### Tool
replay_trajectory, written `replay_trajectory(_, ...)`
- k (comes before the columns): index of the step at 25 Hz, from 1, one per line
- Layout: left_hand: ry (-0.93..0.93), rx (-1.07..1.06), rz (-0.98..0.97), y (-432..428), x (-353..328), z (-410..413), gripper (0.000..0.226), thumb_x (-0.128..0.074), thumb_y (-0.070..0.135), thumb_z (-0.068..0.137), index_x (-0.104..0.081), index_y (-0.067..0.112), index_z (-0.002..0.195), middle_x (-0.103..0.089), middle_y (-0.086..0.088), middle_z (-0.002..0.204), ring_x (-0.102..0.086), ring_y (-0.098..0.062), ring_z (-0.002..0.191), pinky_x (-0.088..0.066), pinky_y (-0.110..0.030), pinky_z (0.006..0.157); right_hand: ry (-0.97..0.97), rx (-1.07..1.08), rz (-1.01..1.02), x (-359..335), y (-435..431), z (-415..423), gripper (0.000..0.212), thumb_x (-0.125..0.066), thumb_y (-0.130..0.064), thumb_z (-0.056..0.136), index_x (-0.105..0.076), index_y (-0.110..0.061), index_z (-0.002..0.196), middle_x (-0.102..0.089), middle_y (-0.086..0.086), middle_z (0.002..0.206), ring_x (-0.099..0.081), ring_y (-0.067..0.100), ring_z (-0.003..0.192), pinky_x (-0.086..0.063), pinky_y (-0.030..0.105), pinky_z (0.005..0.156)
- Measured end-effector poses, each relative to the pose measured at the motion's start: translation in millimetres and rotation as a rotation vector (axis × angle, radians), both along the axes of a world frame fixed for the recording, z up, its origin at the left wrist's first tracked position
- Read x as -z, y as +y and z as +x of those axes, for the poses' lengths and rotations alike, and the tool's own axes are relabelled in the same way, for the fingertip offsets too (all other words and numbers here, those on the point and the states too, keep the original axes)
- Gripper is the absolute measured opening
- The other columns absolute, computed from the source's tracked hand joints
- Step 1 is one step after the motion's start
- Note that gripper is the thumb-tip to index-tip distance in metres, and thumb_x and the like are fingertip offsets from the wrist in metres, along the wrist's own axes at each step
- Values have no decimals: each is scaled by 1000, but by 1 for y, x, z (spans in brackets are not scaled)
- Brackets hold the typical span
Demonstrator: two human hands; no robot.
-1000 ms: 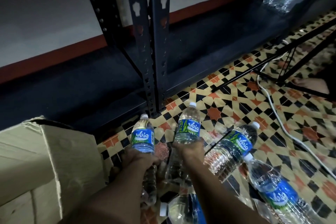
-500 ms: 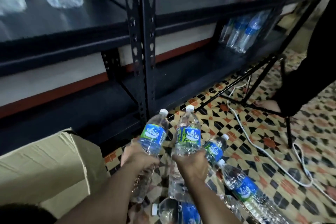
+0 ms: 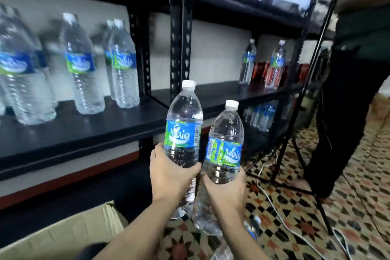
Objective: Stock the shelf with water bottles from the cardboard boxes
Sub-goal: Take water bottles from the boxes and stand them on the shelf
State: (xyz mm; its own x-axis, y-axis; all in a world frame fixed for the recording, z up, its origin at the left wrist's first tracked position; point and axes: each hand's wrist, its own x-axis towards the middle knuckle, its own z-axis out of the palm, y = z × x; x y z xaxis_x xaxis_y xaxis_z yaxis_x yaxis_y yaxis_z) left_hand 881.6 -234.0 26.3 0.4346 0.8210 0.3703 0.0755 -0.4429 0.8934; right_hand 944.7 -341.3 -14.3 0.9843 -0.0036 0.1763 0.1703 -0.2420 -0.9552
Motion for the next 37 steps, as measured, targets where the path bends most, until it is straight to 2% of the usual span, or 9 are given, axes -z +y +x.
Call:
replay_trajectory(2, -53, -28, 93, 10, -28, -17, 87, -90, 37, 47, -52, 18, 122, -53, 6, 111, -52, -11, 107, -44, -27, 94, -88, -72, 57, -31, 18, -9, 87, -85, -55, 49, -49, -28, 124, -65, -6, 110, -62, 18, 105, -49, 30, 87)
replay_trajectory(6, -163, -128, 147, 42, -73, -49, 89, -92, 39, 49, -51, 20, 125, -53, 7, 114, -52, -6, 105, -44, -27, 93, -254, -256, 113, -85, 54, -23, 89, -90, -48, 55, -48, -26, 130, -62, -8, 115, -58, 12, 109, -38, 19, 82)
replay_trajectory(12, -239, -332, 150, 104, -112, -77, 86, -93, 43, 46, -52, 14, 116, -55, 0, 107, -56, -17, 103, -48, -35, 90, -376, -456, 133, -129, 129, -36, 97, -90, -54, 50, -45, -32, 133, -61, -15, 119, -57, 4, 112, -46, 22, 92)
replay_trajectory(16, -248, -373, 187, 148, -129, -82, 91, -94, 37, 51, -47, 9, 124, -54, -4, 113, -51, -16, 102, -43, -30, 90, -374, -540, 148, -149, 180, -34, 90, -88, -56, 53, -45, -35, 129, -60, -16, 116, -56, 2, 109, -44, 18, 87)
replay_trajectory(19, -247, -391, 230, 172, -140, -79, 94, -93, 33, 56, -43, 6, 132, -51, -6, 121, -43, -11, 102, -37, -26, 93, -353, -556, 169, -153, 218, -29, 95, -85, -64, 49, -46, -32, 130, -61, -14, 117, -58, 7, 111, -49, 29, 92)
replay_trajectory(23, -268, -411, 216, 198, -146, -68, 96, -93, 33, 57, -42, 6, 134, -51, -6, 124, -48, -21, 115, -36, -29, 100, -317, -532, 150, -157, 262, -11, 106, -80, -76, 41, -44, -30, 130, -62, -8, 121, -58, 14, 116, -51, 39, 93)
replay_trajectory(28, -301, -401, 212, 218, -142, -54, 97, -92, 30, 60, -38, 7, 137, -48, -4, 127, -43, -18, 122, -30, -24, 99, -357, -510, 105, -168, 293, 33, 96, -89, -51, 56, -40, -22, 133, -57, -2, 128, -52, 19, 121, -46, 34, 93)
replay_trajectory(33, -286, -418, 203, 236, -138, -45, 96, -92, 31, 60, -39, 4, 135, -45, -1, 120, -43, -16, 115, -28, -23, 96, -353, -479, 132, -155, 310, 58, 91, -90, -44, 56, -38, -26, 129, -57, -3, 125, -55, 18, 117, -47, 34, 93)
replay_trajectory(37, -267, -437, 203, 246, -139, -42, 106, -92, 36, 59, -34, 3, 142, -47, -8, 131, -41, -25, 130, -31, -33, 108, -327, -478, 191, -135, 314, 65, 90, -90, -41, 53, -36, -31, 124, -57, -4, 120, -57, 17, 110, -49, 36, 89)
